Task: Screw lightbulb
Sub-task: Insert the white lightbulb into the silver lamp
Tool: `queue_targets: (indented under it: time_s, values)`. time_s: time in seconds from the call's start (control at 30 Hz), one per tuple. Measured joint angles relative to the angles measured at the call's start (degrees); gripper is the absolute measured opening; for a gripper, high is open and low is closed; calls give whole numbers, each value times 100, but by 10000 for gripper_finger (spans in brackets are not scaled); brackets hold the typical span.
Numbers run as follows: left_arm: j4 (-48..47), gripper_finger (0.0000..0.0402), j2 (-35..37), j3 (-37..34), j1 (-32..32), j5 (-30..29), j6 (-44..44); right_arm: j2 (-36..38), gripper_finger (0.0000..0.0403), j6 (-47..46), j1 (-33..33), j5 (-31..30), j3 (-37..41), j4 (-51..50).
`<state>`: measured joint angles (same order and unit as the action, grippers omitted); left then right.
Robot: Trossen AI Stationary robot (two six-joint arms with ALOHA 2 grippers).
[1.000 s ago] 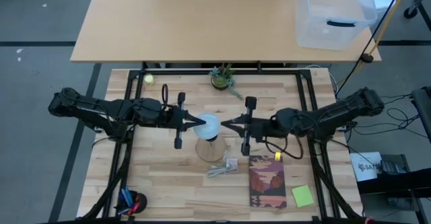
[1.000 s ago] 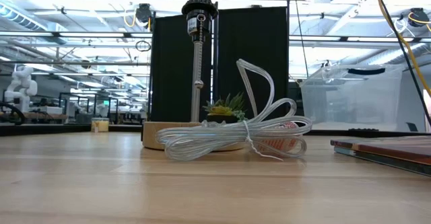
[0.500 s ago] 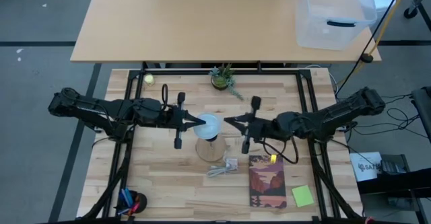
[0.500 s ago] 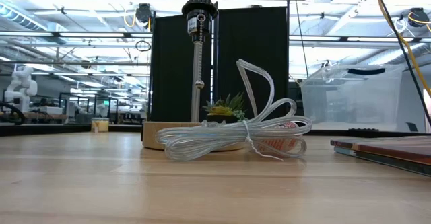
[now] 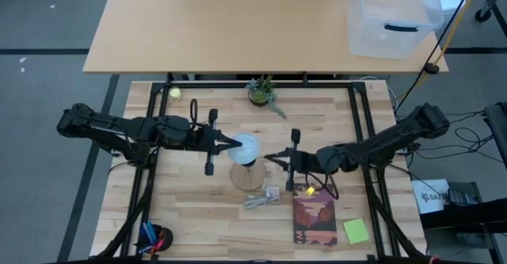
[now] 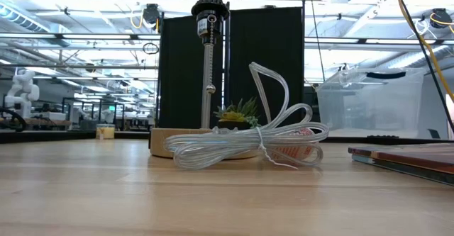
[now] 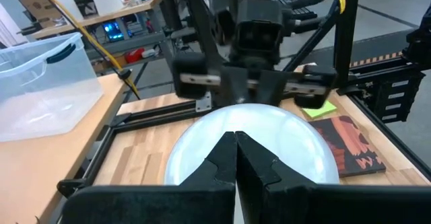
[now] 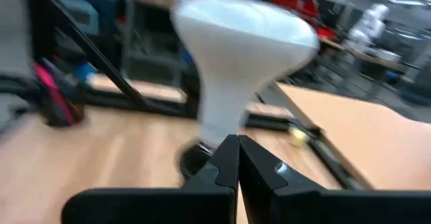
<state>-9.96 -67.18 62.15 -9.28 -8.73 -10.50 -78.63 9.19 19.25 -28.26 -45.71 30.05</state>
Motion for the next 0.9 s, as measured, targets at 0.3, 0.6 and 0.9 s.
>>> queue_targets:
  time_s: [0.3, 0.6, 0.9]
  values:
    - [-5, 0, -2, 0, 0, 0, 30, -695, 105, -445, -127, -34, 74, 1019]
    - [-50, 0, 0, 0, 0, -25, 83, -934, 262, -910, -330, 331, 20, 1436]
    - [-72, 0, 0, 0, 0, -92, 99, -929, 281, -1030, -505, 615, -95, 1428]
